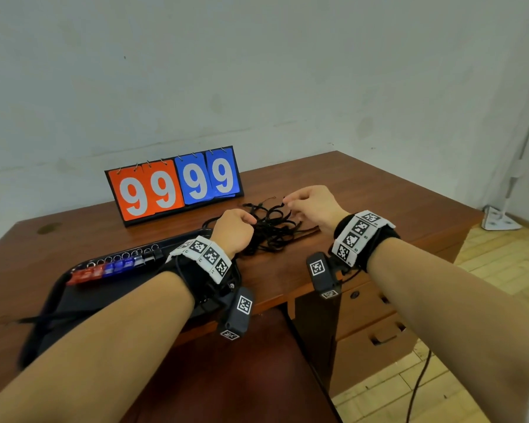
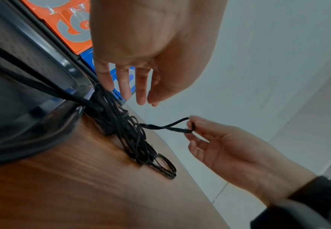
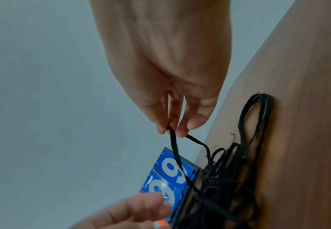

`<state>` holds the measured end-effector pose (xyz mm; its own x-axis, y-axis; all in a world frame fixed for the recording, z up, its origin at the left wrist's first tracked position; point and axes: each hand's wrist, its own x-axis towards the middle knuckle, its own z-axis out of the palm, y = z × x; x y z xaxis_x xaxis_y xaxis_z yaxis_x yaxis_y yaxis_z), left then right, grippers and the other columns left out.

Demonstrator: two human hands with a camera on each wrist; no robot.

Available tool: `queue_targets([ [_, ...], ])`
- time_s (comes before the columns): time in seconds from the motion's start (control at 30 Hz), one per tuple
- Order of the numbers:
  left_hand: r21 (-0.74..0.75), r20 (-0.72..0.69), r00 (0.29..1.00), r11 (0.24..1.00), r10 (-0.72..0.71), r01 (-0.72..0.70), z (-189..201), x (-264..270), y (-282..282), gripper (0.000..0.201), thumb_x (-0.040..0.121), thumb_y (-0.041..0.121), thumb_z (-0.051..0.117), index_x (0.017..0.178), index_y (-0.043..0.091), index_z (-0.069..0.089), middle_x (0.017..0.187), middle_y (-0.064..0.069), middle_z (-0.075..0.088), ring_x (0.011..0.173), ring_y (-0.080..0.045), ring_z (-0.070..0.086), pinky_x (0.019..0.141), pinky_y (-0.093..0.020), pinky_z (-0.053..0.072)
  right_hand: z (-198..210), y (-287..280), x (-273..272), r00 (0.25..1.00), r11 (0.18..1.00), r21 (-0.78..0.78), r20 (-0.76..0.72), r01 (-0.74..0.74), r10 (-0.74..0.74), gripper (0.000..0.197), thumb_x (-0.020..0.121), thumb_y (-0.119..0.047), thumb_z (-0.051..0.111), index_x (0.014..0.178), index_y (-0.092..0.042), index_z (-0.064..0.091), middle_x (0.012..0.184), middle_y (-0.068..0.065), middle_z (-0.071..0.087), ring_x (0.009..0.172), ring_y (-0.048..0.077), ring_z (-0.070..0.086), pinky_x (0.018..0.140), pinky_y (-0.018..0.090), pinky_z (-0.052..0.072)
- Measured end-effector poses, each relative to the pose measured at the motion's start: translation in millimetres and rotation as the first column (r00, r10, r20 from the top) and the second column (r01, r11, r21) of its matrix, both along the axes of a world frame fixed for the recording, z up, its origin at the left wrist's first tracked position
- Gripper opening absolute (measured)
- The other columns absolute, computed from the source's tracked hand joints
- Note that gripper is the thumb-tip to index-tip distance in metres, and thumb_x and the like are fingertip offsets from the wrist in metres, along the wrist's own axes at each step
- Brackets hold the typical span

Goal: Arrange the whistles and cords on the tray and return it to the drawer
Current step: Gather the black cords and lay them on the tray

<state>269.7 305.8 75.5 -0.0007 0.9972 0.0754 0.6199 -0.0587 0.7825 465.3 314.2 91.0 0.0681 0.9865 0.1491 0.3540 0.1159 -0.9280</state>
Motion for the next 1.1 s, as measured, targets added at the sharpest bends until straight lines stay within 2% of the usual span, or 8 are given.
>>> queue_targets([
  [0.13,0.011,0.074,0.997,1.000,-0.009,0.008,2,7,0,0.032,0.088,-0.002,0.053,0.107,0.019,0.067,0.116,-0.003,0.065,0.108,-0.020,0.061,0.095,-0.036,0.052,19,-6,-2,0.960,1.000,0.013,-0.278,-0.024,0.026,0.015,0.091,0.002,0.061,0.091,-0.007,0.073,0.087,0.013,0.071,0.079,0.017,0.069,0.083,0.037,0.057],
  [0.23,0.022,0.166,0.985,0.999,-0.050,0.047,9,14,-2,0.040,0.087,0.001,0.061,0.124,0.016,0.058,0.113,-0.001,0.059,0.102,-0.017,0.059,0.082,-0.028,0.049,29,-10,-5,0.915,0.997,0.035,-0.395,-0.072,0.080,0.016,0.090,0.006,0.060,0.093,-0.004,0.072,0.087,0.013,0.071,0.083,0.020,0.071,0.089,0.040,0.055],
  [0.3,0.047,0.209,0.971,0.993,-0.116,0.109,16,18,-4,0.053,0.085,0.004,0.068,0.132,0.020,0.049,0.114,0.002,0.056,0.102,-0.014,0.057,0.077,-0.024,0.047,36,-15,-7,0.893,0.992,0.052,-0.432,-0.118,0.129,0.017,0.090,0.007,0.059,0.095,-0.003,0.072,0.087,0.012,0.071,0.083,0.020,0.071,0.090,0.038,0.057],
  [0.47,0.105,0.215,0.923,0.947,-0.319,0.303,26,29,-8,0.067,0.083,0.009,0.074,0.140,0.028,0.043,0.113,-0.005,0.063,0.101,-0.016,0.064,0.089,-0.031,0.054,46,-27,-14,0.857,0.979,0.047,-0.476,-0.199,0.197,0.018,0.091,0.008,0.056,0.100,0.001,0.070,0.084,0.017,0.068,0.074,0.021,0.067,0.073,0.034,0.059],
  [0.6,0.132,0.190,0.936,0.952,-0.298,0.276,25,37,-9,0.048,0.089,0.015,0.067,0.133,0.022,0.051,0.106,-0.002,0.061,0.095,-0.016,0.062,0.089,-0.031,0.051,53,-34,-16,0.835,0.972,0.046,-0.503,-0.232,0.223,0.020,0.092,0.009,0.053,0.099,0.001,0.070,0.087,0.017,0.066,0.066,0.016,0.061,0.056,0.022,0.052],
  [0.77,0.162,0.278,0.901,0.941,-0.334,0.298,25,44,-15,0.016,0.096,0.014,0.061,0.110,0.021,0.058,0.093,0.007,0.065,0.083,-0.007,0.064,0.067,-0.010,0.049,59,-39,-15,0.807,0.959,0.078,-0.524,-0.273,0.272,0.022,0.090,0.013,0.051,0.096,0.004,0.070,0.086,0.015,0.067,0.066,0.018,0.057,0.055,0.024,0.049],
  [0.9,0.108,0.214,0.926,0.950,-0.310,0.293,16,47,-10,0.017,0.098,0.021,0.059,0.107,0.015,0.071,0.103,0.000,0.073,0.099,-0.015,0.068,0.091,-0.026,0.050,61,-45,-8,0.809,0.956,0.105,-0.512,-0.273,0.287,0.022,0.090,0.014,0.050,0.093,0.004,0.069,0.085,0.014,0.066,0.063,0.017,0.057,0.053,0.024,0.047],
  [1.1,0.043,0.079,0.989,0.992,-0.125,0.122,6,32,2,0.021,0.096,0.021,0.057,0.080,0.019,0.071,0.092,0.000,0.070,0.090,-0.019,0.064,0.089,-0.035,0.048,59,-47,17,0.830,0.988,0.121,-0.538,-0.096,0.146,0.024,0.089,0.016,0.048,0.087,0.002,0.068,0.083,0.015,0.063,0.058,0.015,0.053,0.048,0.023,0.039],
])
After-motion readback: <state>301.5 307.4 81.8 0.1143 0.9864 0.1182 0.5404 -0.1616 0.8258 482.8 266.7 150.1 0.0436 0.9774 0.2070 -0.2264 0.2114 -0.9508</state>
